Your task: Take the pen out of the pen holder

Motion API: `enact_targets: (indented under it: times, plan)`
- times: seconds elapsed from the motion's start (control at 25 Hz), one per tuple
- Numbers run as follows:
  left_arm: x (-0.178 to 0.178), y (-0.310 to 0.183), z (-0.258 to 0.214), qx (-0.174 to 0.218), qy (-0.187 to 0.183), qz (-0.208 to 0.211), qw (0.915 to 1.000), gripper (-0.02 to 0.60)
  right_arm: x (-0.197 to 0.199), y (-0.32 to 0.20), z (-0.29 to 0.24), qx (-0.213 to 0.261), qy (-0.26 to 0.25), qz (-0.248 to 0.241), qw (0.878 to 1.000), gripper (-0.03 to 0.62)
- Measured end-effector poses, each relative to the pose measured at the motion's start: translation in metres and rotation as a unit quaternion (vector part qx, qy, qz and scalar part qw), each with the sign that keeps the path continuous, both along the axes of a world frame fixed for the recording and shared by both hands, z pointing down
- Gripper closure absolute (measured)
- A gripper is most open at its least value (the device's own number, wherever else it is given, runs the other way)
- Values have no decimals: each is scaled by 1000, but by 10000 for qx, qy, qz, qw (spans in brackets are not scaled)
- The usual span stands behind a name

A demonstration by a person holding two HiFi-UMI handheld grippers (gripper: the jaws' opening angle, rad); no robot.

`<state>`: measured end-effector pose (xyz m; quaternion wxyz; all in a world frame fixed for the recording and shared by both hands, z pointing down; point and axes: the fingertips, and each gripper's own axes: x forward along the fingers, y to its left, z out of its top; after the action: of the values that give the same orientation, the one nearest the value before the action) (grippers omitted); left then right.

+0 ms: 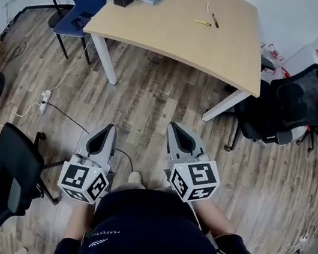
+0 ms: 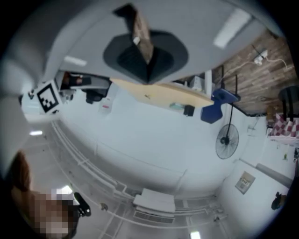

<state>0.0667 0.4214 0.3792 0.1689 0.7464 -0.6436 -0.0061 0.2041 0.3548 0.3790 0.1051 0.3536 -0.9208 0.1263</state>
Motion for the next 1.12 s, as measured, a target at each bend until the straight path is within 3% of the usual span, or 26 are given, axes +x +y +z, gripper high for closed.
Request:
enact_targets:
  times: [0.32,0.6,1.12]
  plan:
    - [-30,-2,8,28,-41,277,9996,577,-34,4,8,18,164,-4,9999,592]
    - [-45,-24,4,35,-141,269,9995,577,-41,-25,4,13,168,-29,9999,592]
    - [-79,-145,2,85,-204,62,9997,577,-94,-141,9,-28,229,-687,9974,592]
